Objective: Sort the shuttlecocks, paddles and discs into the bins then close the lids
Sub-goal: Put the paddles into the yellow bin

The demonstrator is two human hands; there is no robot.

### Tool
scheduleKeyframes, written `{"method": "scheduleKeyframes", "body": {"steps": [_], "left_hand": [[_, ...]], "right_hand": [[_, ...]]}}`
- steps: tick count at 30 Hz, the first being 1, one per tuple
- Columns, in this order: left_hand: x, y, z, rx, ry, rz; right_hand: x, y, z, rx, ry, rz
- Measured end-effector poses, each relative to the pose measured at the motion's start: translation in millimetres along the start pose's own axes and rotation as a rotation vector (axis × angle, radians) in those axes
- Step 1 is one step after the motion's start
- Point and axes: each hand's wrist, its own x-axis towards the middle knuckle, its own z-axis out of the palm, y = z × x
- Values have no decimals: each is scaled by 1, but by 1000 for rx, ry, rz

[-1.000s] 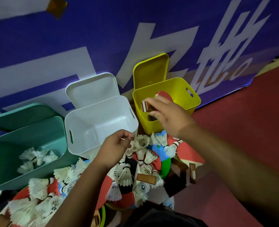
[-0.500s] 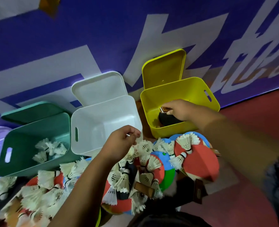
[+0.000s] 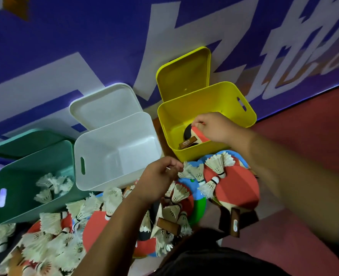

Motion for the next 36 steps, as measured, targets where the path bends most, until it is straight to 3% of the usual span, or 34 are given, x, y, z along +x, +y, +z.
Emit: {"method": "scheduleKeyframes", "body": {"steps": [6, 12, 15, 17, 20, 24, 29, 36], "left_hand": [[17, -4, 60, 126, -292, 145], [50, -5, 115, 592, -399, 470], [60, -4, 138, 797, -398, 617], [64, -8, 151, 920, -411, 669], [67, -16, 164, 1070, -470, 589], [62, -29, 169, 1120, -464, 531], [65, -38, 165, 1178, -437, 515], [73, -35, 157, 1157, -426, 473]], "right_hand": [[-84, 18, 0, 119, 320, -42], [-171, 44, 36, 285, 535, 249], [-208, 67, 75, 276, 474, 519], [-229, 74, 97, 288, 284, 664], [-250, 69, 129, 447, 116, 694], [-248, 64, 151, 621, 112, 898], [-237, 64, 167, 938, 286, 1051], [-236, 55, 173, 1317, 313, 963]]}}
